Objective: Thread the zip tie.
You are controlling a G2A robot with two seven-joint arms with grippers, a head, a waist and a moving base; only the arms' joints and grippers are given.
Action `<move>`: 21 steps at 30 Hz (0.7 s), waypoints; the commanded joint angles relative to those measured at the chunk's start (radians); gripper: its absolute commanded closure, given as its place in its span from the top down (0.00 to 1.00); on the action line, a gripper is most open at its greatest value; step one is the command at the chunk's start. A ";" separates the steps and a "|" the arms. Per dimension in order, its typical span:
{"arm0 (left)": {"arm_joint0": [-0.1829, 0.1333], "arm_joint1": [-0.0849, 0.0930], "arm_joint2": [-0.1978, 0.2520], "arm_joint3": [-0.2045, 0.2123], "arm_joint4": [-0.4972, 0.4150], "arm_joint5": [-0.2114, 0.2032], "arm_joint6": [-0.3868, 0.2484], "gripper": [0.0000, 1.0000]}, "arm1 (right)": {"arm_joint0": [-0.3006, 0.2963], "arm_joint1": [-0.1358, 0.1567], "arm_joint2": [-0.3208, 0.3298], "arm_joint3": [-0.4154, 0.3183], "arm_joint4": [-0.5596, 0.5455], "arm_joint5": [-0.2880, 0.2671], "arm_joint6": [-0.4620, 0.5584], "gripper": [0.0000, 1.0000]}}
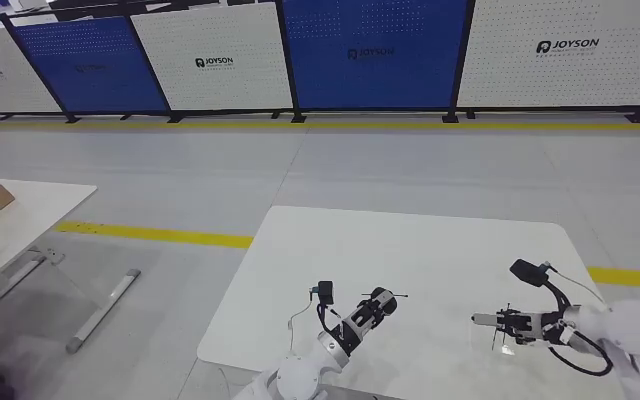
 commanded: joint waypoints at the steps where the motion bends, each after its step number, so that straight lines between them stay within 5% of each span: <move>1: 0.000 0.000 0.000 0.000 0.000 0.000 0.000 0.00 | 0.000 0.000 0.000 0.000 0.000 0.000 0.000 1.00; 4: 0.000 0.000 0.000 0.000 0.000 0.000 0.000 0.00 | -0.010 0.000 -0.012 -0.004 -0.012 -0.005 -0.024 1.00; 12: 0.000 0.000 0.000 0.000 0.000 0.000 0.000 0.00 | 0.050 -0.004 -0.083 -0.014 -0.102 0.099 -0.020 1.00; 21: 0.000 0.000 0.000 0.000 0.000 0.000 0.000 0.00 | 0.047 -0.004 -0.083 -0.013 -0.102 0.098 -0.028 1.00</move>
